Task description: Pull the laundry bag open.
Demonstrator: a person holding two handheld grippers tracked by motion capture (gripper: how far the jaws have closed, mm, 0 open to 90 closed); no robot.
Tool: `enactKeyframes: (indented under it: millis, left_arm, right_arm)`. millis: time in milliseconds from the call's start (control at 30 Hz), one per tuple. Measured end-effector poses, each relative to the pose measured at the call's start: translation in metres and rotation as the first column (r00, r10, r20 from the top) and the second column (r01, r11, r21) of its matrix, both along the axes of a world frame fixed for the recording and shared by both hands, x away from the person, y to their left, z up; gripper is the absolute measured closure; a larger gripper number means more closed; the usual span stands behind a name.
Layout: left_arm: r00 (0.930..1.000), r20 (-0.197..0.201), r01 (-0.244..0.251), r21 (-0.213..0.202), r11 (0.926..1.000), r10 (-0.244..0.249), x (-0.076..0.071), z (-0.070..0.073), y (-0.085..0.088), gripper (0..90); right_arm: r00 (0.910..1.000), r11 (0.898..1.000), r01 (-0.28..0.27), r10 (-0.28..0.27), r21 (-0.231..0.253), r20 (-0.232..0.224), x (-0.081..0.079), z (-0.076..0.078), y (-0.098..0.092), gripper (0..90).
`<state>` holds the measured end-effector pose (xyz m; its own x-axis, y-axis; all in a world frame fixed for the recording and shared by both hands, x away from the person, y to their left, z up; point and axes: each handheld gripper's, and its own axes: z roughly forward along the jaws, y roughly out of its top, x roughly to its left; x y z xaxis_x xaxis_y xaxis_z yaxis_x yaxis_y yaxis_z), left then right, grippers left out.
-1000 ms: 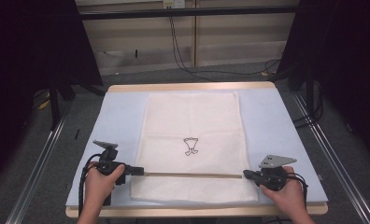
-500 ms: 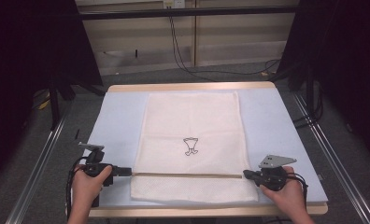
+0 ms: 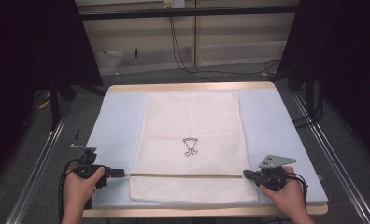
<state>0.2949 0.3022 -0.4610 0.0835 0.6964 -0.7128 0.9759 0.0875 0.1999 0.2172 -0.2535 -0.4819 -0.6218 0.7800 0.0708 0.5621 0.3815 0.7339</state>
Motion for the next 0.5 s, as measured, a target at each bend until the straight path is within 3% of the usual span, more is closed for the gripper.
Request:
enactKeyframes:
  millis: [100,133,233,267,300,333,367,400,433,467,500]
  left_arm:
    - [1.0000,-0.001,0.003,0.005,1.0000,-0.003,0.000,-0.003,-0.001,86.8]
    - [0.9996,0.027,-0.004,0.069,0.9976,0.002,-0.001,-0.001,-0.001,89.1]
    - [0.9983,0.053,-0.026,0.057,0.9980,0.023,-0.002,0.004,0.005,85.4]
    - [0.9921,0.124,-0.031,0.074,0.9968,0.021,-0.003,0.008,0.009,77.1]
    - [0.9921,0.124,-0.031,0.074,0.9968,0.021,-0.003,0.008,0.009,73.5]
    - [0.9863,0.163,-0.041,0.094,0.9947,0.026,-0.002,0.012,0.006,68.7]
    - [0.9863,0.163,-0.041,0.094,0.9947,0.026,-0.002,0.012,0.006,64.9]
    - [0.9759,0.214,-0.069,0.107,0.9919,0.045,-0.002,0.014,0.003,64.9]
    - [0.9504,0.308,-0.089,0.134,0.9870,0.043,-0.001,0.015,-0.001,50.8]
    - [0.9389,0.341,-0.101,0.151,0.9833,0.044,0.000,0.015,-0.002,46.9]
    - [0.9389,0.341,-0.101,0.151,0.9833,0.044,0.000,0.015,-0.002,42.3]
  right_arm:
    - [1.0000,1.000,-0.002,0.002,0.003,0.000,0.000,0.000,0.000,90.0]
    - [1.0000,1.000,0.005,-0.005,0.015,-0.001,0.000,-0.001,-0.001,90.0]
    - [1.0000,1.000,0.006,-0.006,0.019,0.007,-0.001,-0.001,-0.002,90.0]
    - [0.9995,0.999,0.019,-0.020,0.034,0.023,-0.001,0.000,-0.004,90.0]
    - [0.9995,0.999,0.019,-0.020,0.034,0.023,-0.001,0.000,-0.004,90.0]
    - [0.9974,0.998,0.031,-0.034,0.048,0.063,-0.001,0.004,-0.007,80.7]
    - [0.9974,0.998,0.031,-0.034,0.048,0.063,-0.001,0.004,-0.007,80.7]
    - [0.9938,0.997,0.053,-0.058,0.057,0.095,-0.001,0.007,-0.009,73.2]
    - [0.9784,0.991,0.104,-0.118,0.090,0.170,0.001,0.013,-0.018,65.5]
    - [0.9724,0.990,0.112,-0.127,0.087,0.196,0.001,0.015,-0.022,63.4]
    - [0.9682,0.988,0.126,-0.141,0.085,0.206,0.000,0.016,-0.024,58.1]
